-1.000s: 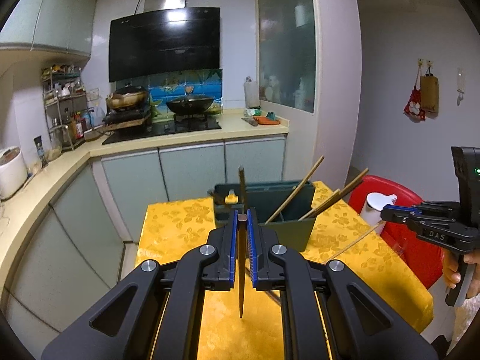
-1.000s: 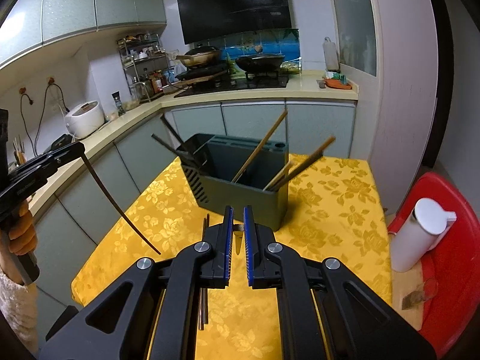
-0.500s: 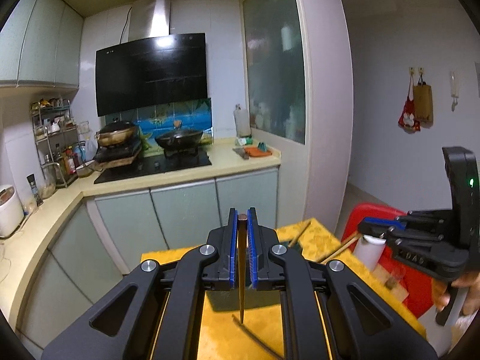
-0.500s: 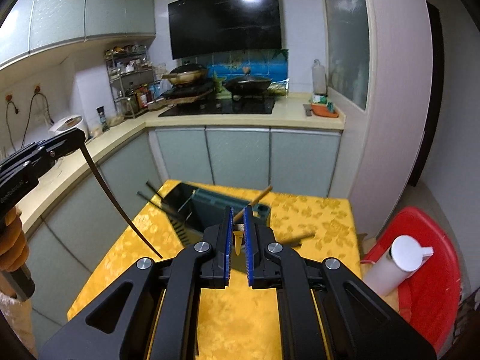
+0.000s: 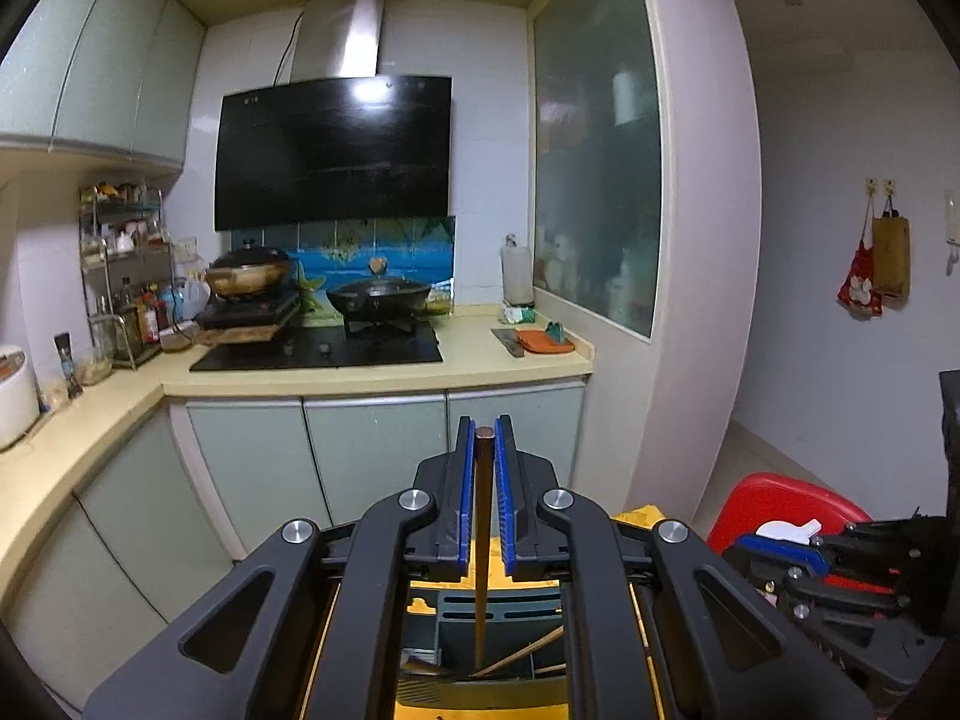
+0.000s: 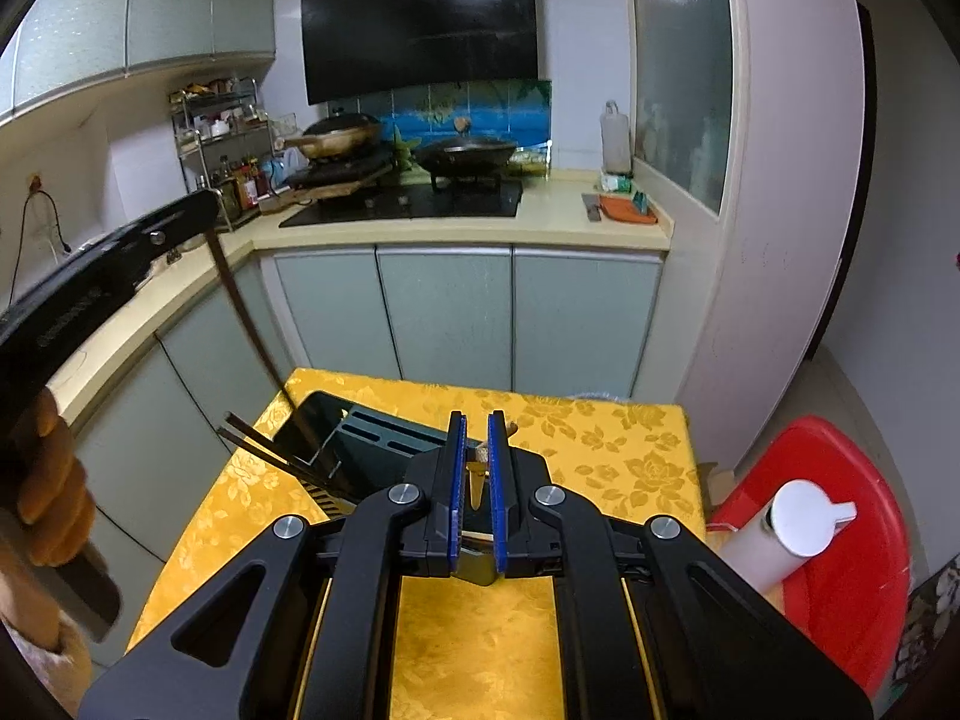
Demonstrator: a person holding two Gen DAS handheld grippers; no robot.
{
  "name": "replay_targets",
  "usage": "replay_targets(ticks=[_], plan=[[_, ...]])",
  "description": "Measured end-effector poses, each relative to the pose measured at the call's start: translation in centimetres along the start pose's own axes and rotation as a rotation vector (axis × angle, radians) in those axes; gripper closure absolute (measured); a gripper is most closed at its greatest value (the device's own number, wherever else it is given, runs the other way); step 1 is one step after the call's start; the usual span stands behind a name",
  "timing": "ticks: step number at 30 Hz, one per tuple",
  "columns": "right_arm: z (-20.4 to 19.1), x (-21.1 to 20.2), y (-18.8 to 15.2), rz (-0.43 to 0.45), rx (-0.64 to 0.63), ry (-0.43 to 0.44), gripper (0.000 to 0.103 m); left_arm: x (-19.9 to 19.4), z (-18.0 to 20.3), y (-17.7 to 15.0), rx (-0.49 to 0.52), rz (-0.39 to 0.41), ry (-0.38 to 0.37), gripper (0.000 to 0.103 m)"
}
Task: Organize utensils
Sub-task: 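Open both tools to drop the chopsticks into the holder, then move both open tools back over the remaining dark chopsticks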
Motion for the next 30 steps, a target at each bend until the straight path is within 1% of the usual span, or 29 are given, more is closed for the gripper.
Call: replay_targets(ticks=[6, 10, 12, 13, 14, 15, 18, 19, 20, 21, 22, 23, 26, 30], plan=[[0.0, 2.1, -1.0, -0.044, -0.002, -0.022, 0.095, 3.6, 0.6, -2.6, -0.001, -0.066, -0.008, 0.097], [-0.1, 2.9, -1.2, -0.051, -0.003, -0.030, 0.095, 4.0, 0.6, -4.0, 0.012, -0.091, 0.002, 0.096], [0.0, 3.2, -1.3, -0.049, 0.006, -0.030, 0.095, 4.0, 0.5, -4.1, 0.006, -0.095, -0.006, 0.086], [0.1, 3.3, -1.3, -0.052, 0.014, -0.024, 0.094, 3.7, 0.3, -4.0, -0.002, -0.094, -0.006, 0.068], [0.2, 3.4, -1.3, -0.061, 0.026, -0.014, 0.093, 3.4, 0.1, -3.9, -0.006, -0.083, -0.002, 0.056], [0.3, 3.5, -1.3, -0.067, 0.036, -0.005, 0.091, 2.9, -0.1, -3.8, -0.008, -0.070, 0.004, 0.054], [0.4, 3.3, -1.4, -0.060, 0.052, -0.007, 0.079, 2.1, -0.5, -3.7, -0.005, -0.066, 0.010, 0.047], [0.6, 3.2, -1.4, -0.056, 0.060, -0.003, 0.075, 1.7, -0.7, -3.7, -0.007, -0.062, 0.016, 0.043], [0.7, 3.0, -1.4, -0.053, 0.069, 0.001, 0.073, 1.3, -1.0, -3.8, -0.011, -0.061, 0.020, 0.037], [0.8, 2.8, -1.4, -0.049, 0.078, 0.004, 0.066, 0.8, -1.4, -4.0, -0.019, -0.062, 0.017, 0.034], [0.9, 2.5, -1.4, -0.042, 0.085, 0.005, 0.060, 0.4, -1.6, -4.2, -0.031, -0.061, 0.014, 0.027], [1.0, 2.1, -1.5, -0.034, 0.089, 0.007, 0.059, 0.1, -1.9, -4.4, -0.043, -0.057, 0.014, 0.023], [1.4, 1.2, -1.9, -0.021, 0.089, 0.010, 0.054, -1.1, -2.5, -5.5, -0.067, -0.055, 0.017, 0.018], [2.0, -0.3, -3.0, 0.000, 0.086, 0.017, 0.052, -2.3, -2.9, -7.6, -0.063, -0.069, 0.016, 0.017]])
Point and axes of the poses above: each gripper's, at about its wrist camera, not at the fingertips, and x roughly the way its jaws point, z to its right, y to its top, the point moved 5 cm from there along x, roughly the way its jaws point, and after that the axes turned 15 degrees about x, right-handed, at the moved point
